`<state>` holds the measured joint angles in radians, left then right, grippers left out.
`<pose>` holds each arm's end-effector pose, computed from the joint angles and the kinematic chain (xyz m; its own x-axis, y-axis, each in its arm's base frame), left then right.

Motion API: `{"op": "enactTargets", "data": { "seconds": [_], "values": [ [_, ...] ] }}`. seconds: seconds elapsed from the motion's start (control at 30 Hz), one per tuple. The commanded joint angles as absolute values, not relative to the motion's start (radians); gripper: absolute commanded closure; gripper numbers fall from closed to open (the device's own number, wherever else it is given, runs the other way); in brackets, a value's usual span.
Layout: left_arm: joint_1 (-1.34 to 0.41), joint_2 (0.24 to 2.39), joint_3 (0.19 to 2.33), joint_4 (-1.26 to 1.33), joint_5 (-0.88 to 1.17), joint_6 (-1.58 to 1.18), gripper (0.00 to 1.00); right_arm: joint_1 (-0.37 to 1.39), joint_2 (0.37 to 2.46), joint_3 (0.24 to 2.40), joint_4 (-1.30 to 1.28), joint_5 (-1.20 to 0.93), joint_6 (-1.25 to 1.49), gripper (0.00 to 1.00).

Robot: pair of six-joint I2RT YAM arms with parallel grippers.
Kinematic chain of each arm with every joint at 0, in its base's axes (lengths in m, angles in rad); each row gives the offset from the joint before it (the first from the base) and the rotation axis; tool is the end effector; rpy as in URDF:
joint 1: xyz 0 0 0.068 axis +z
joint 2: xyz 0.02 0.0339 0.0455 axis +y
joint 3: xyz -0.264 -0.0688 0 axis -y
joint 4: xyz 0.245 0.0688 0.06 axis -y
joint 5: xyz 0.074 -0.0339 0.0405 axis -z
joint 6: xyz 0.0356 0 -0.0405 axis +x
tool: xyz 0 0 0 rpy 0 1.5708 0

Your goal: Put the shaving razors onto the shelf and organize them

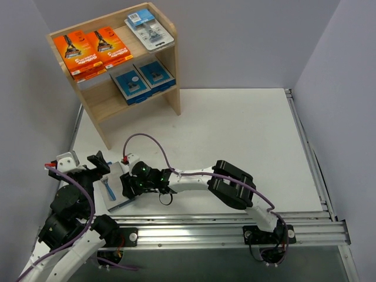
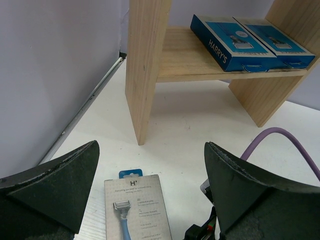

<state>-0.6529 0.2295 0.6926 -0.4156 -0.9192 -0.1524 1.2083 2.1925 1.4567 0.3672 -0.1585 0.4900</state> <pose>0.0575 -0.0084 0.3412 0.0771 -0.1749 -0.9816 -0.2537 0.9487 -0.1890 0.1712 0.4671 0.1688 -0.5718 -0.1973 -0.7963 -0.8006 0.3460 0.4892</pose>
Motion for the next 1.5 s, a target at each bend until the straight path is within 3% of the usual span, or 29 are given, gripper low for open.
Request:
{"op": "enactTargets", "data": {
  "seconds": [0.0, 0.23, 0.5, 0.97, 1.47],
  "values": [
    [-0.652, 0.233, 0.732, -0.414, -0.905, -0.147, 0.05, 1.204, 2.201, 1.499, 0.22, -0.017, 0.439, 0.52],
    [-0.652, 0.222, 0.73, -0.416, -0.899, -0.15, 0.05, 1.193, 2.177, 1.418, 0.167, 0.071, 0.442, 0.68],
    [-0.652, 0.221, 0.729, -0.414, -0.888, -0.152, 0.05, 1.147, 2.089, 1.186, 0.215, 0.095, 0.518, 0.74],
    [-0.65, 0.296, 0.729, -0.399, -0.787, -0.135, 0.05, 0.982, 1.792, 0.741, 0.361, 0.084, 0.698, 0.72],
    [-0.65, 0.649, 0.851, -0.445, -0.408, -0.164, 0.02, 0.95, 1.533, 0.635, 0.266, 0.173, 0.813, 0.66]
  ]
}}
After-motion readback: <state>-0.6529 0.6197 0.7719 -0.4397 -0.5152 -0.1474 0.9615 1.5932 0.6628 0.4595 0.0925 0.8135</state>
